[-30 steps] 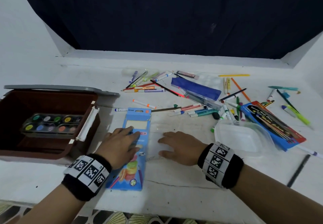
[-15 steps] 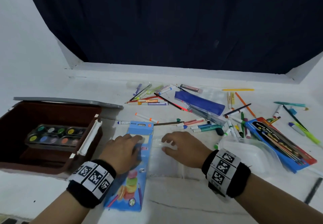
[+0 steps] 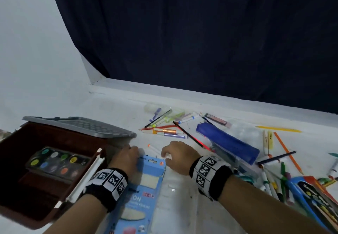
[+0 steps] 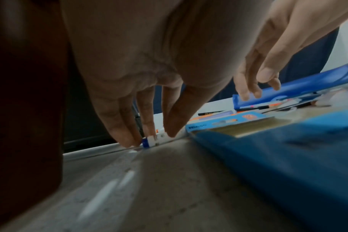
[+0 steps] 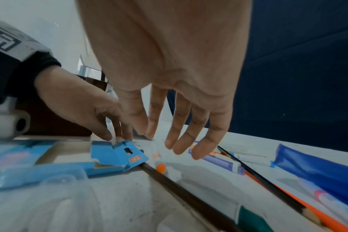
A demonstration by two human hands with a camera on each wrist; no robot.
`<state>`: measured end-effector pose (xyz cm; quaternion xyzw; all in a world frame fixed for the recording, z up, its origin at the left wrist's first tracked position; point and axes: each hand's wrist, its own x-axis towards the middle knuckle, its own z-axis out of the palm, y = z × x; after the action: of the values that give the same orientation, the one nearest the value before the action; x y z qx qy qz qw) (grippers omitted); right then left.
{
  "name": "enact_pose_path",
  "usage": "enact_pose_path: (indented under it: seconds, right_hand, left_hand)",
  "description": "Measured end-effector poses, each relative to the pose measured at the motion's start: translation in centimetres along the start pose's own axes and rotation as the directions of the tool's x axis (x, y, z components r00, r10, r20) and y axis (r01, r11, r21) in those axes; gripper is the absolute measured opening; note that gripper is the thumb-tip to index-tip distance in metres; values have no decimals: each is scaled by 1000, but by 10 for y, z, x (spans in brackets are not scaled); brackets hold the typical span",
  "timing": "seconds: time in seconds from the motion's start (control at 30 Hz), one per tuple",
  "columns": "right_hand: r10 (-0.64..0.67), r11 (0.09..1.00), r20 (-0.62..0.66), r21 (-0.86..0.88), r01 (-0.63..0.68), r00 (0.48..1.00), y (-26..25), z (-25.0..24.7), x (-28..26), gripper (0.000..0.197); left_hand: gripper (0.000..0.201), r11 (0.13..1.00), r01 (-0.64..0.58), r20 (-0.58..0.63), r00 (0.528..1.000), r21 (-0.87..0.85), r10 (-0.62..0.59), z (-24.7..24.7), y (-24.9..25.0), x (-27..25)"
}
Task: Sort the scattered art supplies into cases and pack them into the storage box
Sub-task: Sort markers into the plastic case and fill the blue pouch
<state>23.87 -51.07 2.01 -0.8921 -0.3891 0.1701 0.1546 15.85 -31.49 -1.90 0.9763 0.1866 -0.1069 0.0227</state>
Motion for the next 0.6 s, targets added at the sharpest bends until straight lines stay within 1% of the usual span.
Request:
enact_pose_path:
  seconds: [0.07, 0.1, 0.2, 0.27, 0.37, 0.47, 0.53, 0.6]
  right_hand:
    - [-26, 998, 77, -59, 31, 997, 2, 2, 13, 30]
    - [-33, 996, 100, -82, 41, 994, 2, 4, 18, 31]
    - [-48, 990, 127, -127, 64, 991, 3, 9, 30, 29]
    - [-57, 983, 134, -163, 78, 989, 4, 10, 37, 29]
    - [-66, 988, 109, -133, 80, 992, 8, 10, 44, 29]
    - [-57, 996, 70, -71, 62, 996, 13, 12, 45, 23]
    - [-41, 999, 19, -4, 41, 999, 16, 13, 44, 18]
    - [-13, 998, -41, 59, 16, 999, 20, 12, 42, 16]
  left_hand:
    - [23, 1000, 5, -36, 999, 7, -5, 4, -5, 10]
    - [21, 1000, 10, -52, 999, -20, -11, 5, -6, 13]
    - [18, 992, 24, -80, 996, -125, -34, 4, -4, 16]
    - [17, 991, 30, -84, 996, -129, -41, 2, -2, 17]
    - [16, 988, 37, -77, 996, -149, -49, 1, 0, 15]
    - [16, 975, 43, -101, 993, -219, -66, -3, 2, 10]
    - [15, 959, 29, -148, 986, -282, -73, -8, 5, 4]
    - [16, 940, -21, -224, 973, -339, -59, -15, 10, -4]
